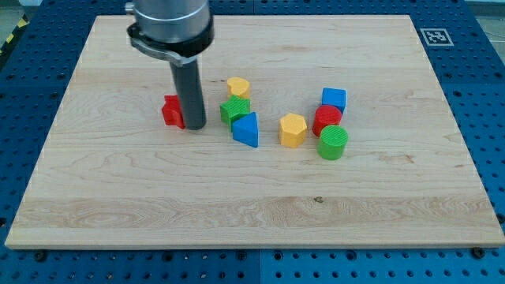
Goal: Push the red star towards the center left of the board
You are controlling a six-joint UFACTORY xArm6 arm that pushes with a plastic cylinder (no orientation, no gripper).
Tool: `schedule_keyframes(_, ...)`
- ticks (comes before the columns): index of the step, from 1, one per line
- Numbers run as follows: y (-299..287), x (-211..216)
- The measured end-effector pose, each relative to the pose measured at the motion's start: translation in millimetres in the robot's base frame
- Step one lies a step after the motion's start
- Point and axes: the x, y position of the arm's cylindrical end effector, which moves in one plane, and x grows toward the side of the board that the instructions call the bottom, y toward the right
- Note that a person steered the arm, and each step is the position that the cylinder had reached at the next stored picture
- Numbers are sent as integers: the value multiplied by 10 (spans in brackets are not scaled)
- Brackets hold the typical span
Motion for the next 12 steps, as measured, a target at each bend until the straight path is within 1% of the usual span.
schedule_keyframes(2,-6,-40)
schedule_keyframes(3,-107,-192)
schedule_keyframes(4,-111,-202)
schedule_keyframes(6,76,-203)
schedule_keyframes(7,76,-235)
schedule_keyframes(8,-59,-265)
schedule_keyframes(9,-424,-266)
schedule_keyframes(10,-466,-283)
schedule_keyframes(12,-354,-287)
